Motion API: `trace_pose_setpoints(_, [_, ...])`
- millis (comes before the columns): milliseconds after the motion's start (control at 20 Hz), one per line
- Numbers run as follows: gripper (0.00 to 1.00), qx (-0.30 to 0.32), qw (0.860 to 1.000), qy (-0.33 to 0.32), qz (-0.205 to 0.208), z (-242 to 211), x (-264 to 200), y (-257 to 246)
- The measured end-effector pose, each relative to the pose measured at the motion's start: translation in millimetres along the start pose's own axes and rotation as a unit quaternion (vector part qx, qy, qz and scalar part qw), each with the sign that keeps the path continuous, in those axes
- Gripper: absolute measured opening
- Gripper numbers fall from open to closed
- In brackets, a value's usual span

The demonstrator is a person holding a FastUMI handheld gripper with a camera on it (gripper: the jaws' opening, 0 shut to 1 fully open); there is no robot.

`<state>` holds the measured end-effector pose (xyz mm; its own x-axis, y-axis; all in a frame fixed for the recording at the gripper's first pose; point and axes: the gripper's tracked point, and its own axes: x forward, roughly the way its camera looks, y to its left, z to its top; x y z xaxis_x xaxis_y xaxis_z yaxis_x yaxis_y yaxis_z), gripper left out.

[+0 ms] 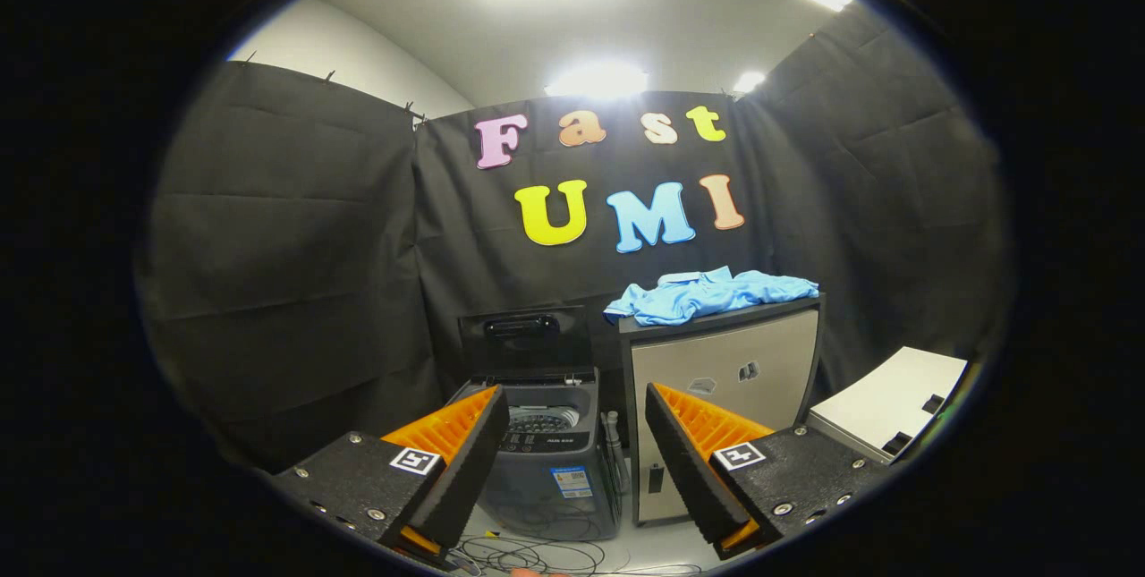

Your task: Put the clothes into the washing machine and then close the washing machine lid.

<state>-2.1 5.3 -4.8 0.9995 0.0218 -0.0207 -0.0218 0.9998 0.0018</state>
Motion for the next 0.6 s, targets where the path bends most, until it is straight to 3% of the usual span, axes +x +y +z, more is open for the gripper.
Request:
trace_pose_setpoints(350, [0.95,-0.003,1.0,0.008,-0.023,-7,10,-14])
trace_pose_setpoints(600, [0.95,-0.01,0.997,0.006,-0.075,-1,40,-45])
